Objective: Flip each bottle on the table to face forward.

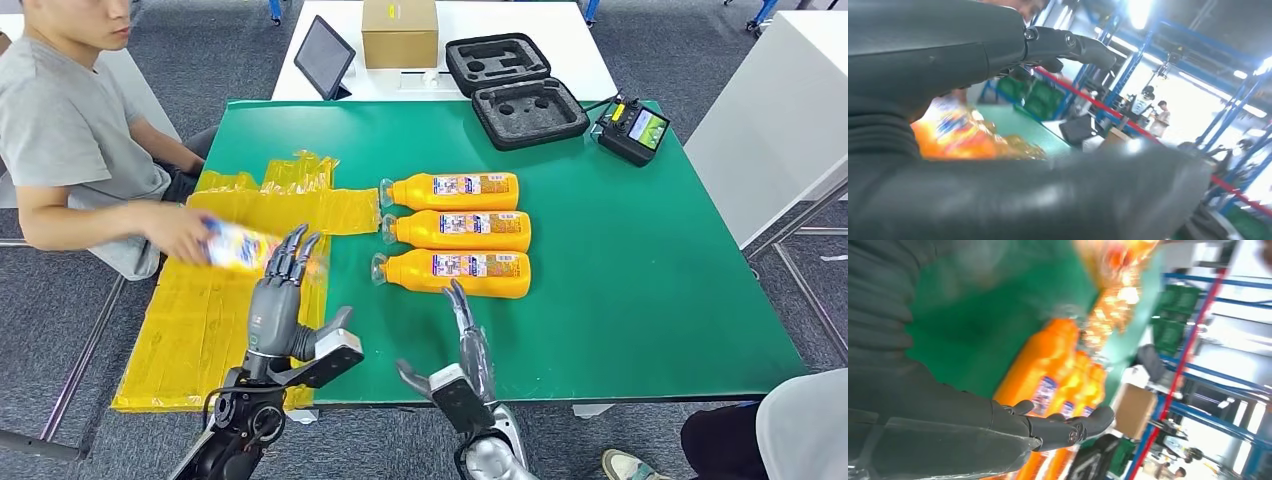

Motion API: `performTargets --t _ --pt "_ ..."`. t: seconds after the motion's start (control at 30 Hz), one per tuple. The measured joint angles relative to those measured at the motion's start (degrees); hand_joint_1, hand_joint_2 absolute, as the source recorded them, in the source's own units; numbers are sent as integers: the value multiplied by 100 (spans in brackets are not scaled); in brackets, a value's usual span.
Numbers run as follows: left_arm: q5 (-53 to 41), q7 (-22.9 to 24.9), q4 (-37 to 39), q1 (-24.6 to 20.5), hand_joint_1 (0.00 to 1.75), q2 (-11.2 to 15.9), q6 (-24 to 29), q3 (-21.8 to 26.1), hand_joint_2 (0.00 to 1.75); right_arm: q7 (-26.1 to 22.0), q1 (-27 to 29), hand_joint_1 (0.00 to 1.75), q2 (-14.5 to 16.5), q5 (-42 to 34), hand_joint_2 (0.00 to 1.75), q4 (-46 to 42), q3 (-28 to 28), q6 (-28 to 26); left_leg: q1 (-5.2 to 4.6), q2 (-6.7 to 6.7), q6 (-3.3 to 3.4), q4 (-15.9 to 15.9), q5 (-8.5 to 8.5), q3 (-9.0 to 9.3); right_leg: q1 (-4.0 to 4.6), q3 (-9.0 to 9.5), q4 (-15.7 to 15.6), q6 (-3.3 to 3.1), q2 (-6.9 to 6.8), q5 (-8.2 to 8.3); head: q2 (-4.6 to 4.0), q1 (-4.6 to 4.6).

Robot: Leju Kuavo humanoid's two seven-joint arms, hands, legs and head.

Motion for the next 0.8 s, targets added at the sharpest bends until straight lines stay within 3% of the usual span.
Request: performTargets --t 0.3,0.77,0.8 --pt "1320 -703 -115 227 0 -21 -428 -4 175 -6 428 0 -154 -392 175 -1450 -32 215 -1 0 0 0 -1 -1 -1 -1 -1 0 0 -1 0 1" --pt "1546 -814 -115 303 0 -62 -566 -40 175 -5 576 0 -182 -488 175 -1873 -159 293 -1 0 0 0 -1 -1 -1 -1 -1 0 0 -1 0 1" --pt "1568 -820 -115 314 0 -69 -579 -52 175 -6 605 0 -191 -487 131 -1956 -179 298 0 0 0 0 -1 -1 0 -1 -1 0 0 0 0 1"
